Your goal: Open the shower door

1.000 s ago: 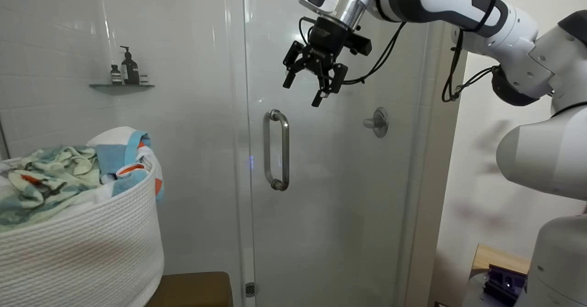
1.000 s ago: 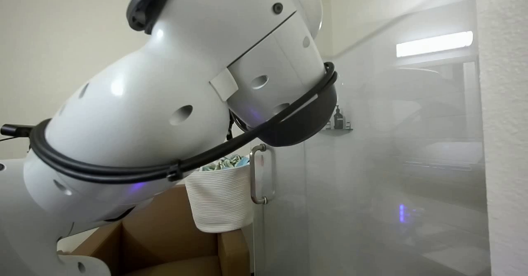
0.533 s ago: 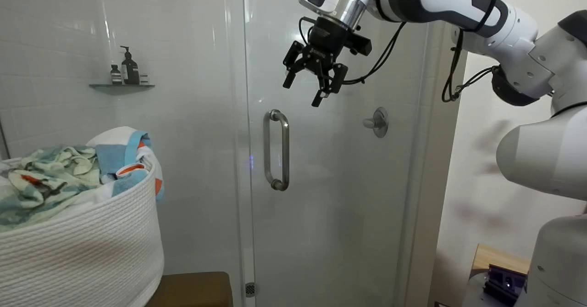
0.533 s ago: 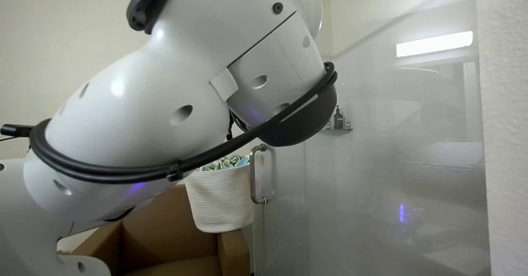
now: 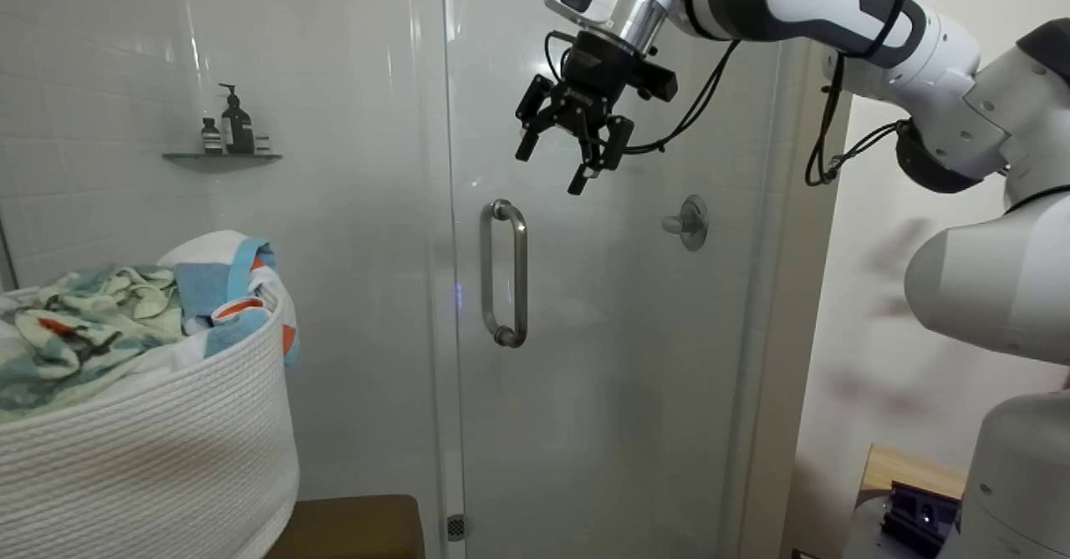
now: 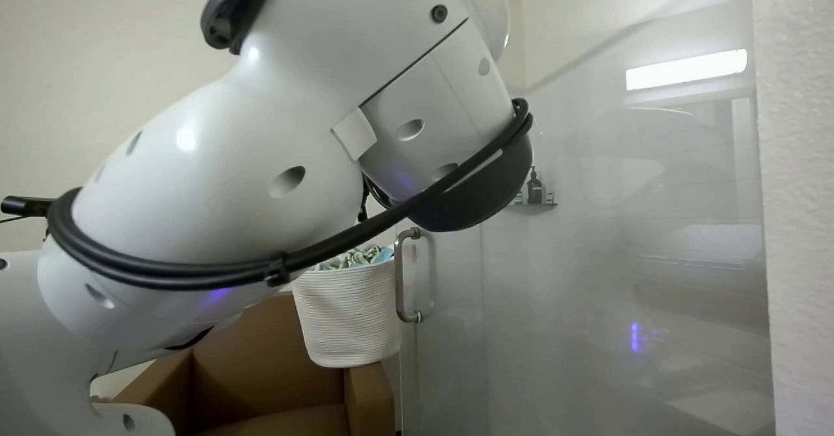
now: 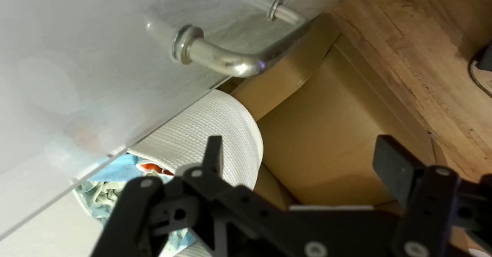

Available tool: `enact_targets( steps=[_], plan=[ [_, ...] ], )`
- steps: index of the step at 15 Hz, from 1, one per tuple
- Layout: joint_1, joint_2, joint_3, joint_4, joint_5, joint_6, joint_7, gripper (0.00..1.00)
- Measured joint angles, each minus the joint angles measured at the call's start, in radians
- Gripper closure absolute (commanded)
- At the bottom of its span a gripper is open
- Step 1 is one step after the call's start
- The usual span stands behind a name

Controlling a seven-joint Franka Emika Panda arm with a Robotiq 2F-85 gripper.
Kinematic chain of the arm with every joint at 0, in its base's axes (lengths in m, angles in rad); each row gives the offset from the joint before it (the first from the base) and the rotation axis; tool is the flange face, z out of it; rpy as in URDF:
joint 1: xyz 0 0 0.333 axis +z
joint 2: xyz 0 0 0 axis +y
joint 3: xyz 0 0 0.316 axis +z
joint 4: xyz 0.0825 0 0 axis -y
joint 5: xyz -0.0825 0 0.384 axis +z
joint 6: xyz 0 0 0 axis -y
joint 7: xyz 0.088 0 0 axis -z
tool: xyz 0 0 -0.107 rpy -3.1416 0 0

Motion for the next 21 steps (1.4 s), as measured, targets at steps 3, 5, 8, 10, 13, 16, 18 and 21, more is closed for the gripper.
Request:
enact_targets(
  steps=[3,5,8,10,13,16,18,21],
  plan=[
    [0.016,0.000,-0.006,0.005,-0.003,-0.002,0.000,0.00],
    [0.030,0.000,-0.009,0.011,-0.013,-0.009,0.000,0.00],
    [0.050,0.000,-0.009,0.019,-0.043,-0.022,0.000,0.00],
    [0.063,0.000,-0.007,0.027,-0.059,-0.038,-0.002,0.00],
    [0.087,-0.001,-0.001,0.047,-0.092,-0.063,-0.015,0.00],
    [0.110,-0.001,0.015,0.076,-0.125,-0.094,-0.063,0.00],
    [0.124,-0.002,0.029,0.094,-0.148,-0.111,-0.109,0.00],
    [0.148,-0.003,0.052,0.117,-0.192,-0.125,-0.191,0.00]
  ],
)
